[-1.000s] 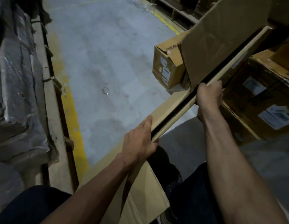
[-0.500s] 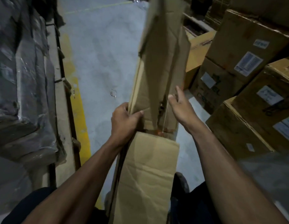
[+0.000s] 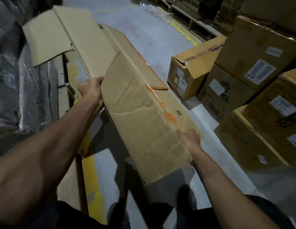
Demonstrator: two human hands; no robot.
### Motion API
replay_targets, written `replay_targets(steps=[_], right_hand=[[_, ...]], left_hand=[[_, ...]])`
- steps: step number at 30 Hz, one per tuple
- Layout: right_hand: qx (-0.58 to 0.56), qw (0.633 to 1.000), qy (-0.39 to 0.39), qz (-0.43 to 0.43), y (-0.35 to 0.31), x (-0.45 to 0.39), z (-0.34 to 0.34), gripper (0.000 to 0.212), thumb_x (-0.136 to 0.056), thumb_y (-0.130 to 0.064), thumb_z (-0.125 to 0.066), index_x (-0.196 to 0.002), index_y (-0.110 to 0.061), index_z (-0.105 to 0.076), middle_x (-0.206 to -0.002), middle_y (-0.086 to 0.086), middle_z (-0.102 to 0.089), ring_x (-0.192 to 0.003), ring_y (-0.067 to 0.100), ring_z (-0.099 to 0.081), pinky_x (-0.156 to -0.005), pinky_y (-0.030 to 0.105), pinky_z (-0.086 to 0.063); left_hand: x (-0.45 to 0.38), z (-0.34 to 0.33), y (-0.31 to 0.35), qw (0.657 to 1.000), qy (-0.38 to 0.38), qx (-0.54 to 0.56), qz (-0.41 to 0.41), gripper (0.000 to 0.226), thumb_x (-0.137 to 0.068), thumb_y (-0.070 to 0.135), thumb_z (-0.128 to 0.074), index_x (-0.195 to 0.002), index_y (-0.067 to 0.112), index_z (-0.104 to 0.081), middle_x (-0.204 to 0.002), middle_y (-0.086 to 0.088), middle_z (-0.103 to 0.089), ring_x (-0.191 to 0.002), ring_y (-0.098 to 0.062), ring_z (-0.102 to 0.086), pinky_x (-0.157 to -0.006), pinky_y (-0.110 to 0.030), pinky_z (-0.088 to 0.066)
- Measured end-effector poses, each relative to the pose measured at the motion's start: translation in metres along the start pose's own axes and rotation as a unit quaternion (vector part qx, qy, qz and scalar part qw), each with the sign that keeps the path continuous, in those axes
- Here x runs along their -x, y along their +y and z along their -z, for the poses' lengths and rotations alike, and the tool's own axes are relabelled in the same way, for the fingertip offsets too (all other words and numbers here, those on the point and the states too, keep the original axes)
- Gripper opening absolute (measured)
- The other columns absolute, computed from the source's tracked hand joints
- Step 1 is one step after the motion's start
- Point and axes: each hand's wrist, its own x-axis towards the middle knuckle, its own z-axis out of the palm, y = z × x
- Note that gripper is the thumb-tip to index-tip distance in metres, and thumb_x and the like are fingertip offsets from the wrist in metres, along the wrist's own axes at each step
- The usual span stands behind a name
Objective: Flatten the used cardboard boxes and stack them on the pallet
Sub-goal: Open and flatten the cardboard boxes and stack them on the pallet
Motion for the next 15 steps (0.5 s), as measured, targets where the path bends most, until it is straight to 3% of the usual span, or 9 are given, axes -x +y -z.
replay_targets(steps=[2, 3, 5, 6, 9, 13, 15], right_hand=[[-0.152, 0.985, 0.054, -0.055, -0.001, -0.008, -0.002, 0.065, -0.097, -0.026, -0.058, -0.151, -0.004, -0.029, -0.148, 0.02, -0.038, -0.13, 0.037, -0.045, -0.104, 0.045, -0.045], [-0.256, 0.962, 0.046, -0.082, -0.001, -0.01, -0.002, 0.063, -0.099, -0.016, -0.058, -0.152, -0.003, -0.027, -0.139, 0.02, -0.047, -0.118, 0.034, -0.057, -0.092, 0.043, -0.053], [-0.459, 0.881, -0.032, -0.112, -0.003, -0.012, -0.001, 0.051, -0.095, -0.003, -0.063, -0.142, 0.0, -0.044, -0.105, 0.016, -0.069, -0.079, 0.025, -0.073, -0.061, 0.036, -0.06], [-0.52, 0.843, -0.057, -0.121, -0.004, -0.013, 0.0, 0.043, -0.093, 0.0, -0.064, -0.135, 0.001, -0.053, -0.094, 0.016, -0.073, -0.069, 0.024, -0.074, -0.055, 0.036, -0.061], [-0.6, 0.783, -0.093, -0.137, -0.007, -0.017, 0.001, 0.034, -0.092, -0.001, -0.064, -0.126, -0.002, -0.059, -0.089, 0.019, -0.075, -0.07, 0.028, -0.075, -0.056, 0.045, -0.062], [-0.632, 0.755, -0.115, -0.134, -0.009, -0.015, 0.004, 0.03, -0.091, -0.001, -0.064, -0.121, -0.005, -0.059, -0.095, 0.021, -0.076, -0.083, 0.032, -0.076, -0.068, 0.048, -0.062], [-0.651, 0.738, -0.115, -0.133, -0.009, -0.016, 0.005, 0.036, -0.09, 0.0, -0.063, -0.126, -0.005, -0.06, -0.103, 0.022, -0.075, -0.092, 0.034, -0.075, -0.078, 0.05, -0.06]], left_hand=[[-0.009, -0.004, 0.001, 0.999, 0.029, 0.019, 0.022, 0.033, -0.078, -0.009, -0.069, -0.072, 0.006, -0.039, -0.077, -0.007, -0.052, -0.057, -0.012, -0.052, -0.053, -0.028, -0.05], [-0.014, -0.004, -0.001, 0.999, 0.035, 0.025, 0.03, 0.034, -0.079, -0.01, -0.066, -0.072, 0.007, -0.038, -0.079, -0.01, -0.054, -0.058, -0.013, -0.053, -0.055, -0.031, -0.051], [-0.027, -0.003, -0.007, 0.996, 0.031, 0.048, 0.063, 0.021, -0.075, -0.01, -0.065, -0.087, -0.003, -0.05, -0.095, -0.021, -0.067, -0.064, -0.021, -0.062, -0.062, -0.041, -0.059], [-0.033, -0.001, -0.011, 0.994, 0.031, 0.057, 0.083, 0.027, -0.074, -0.009, -0.065, -0.098, -0.006, -0.054, -0.1, -0.022, -0.069, -0.067, -0.023, -0.065, -0.063, -0.045, -0.061], [-0.044, 0.007, -0.025, 0.99, 0.024, 0.051, 0.126, 0.019, -0.083, -0.004, -0.06, -0.101, 0.001, -0.061, -0.09, -0.013, -0.069, -0.068, -0.021, -0.066, -0.055, -0.036, -0.06], [-0.067, 0.01, -0.039, 0.987, -0.001, 0.037, 0.157, 0.025, -0.085, 0.007, -0.06, -0.11, 0.006, -0.065, -0.103, -0.007, -0.07, -0.069, -0.021, -0.068, -0.06, -0.033, -0.058], [-0.095, 0.009, -0.052, 0.985, -0.013, 0.033, 0.167, 0.042, -0.077, 0.011, -0.065, -0.119, 0.005, -0.064, -0.113, -0.008, -0.071, -0.081, -0.025, -0.073, -0.067, -0.041, -0.06]])
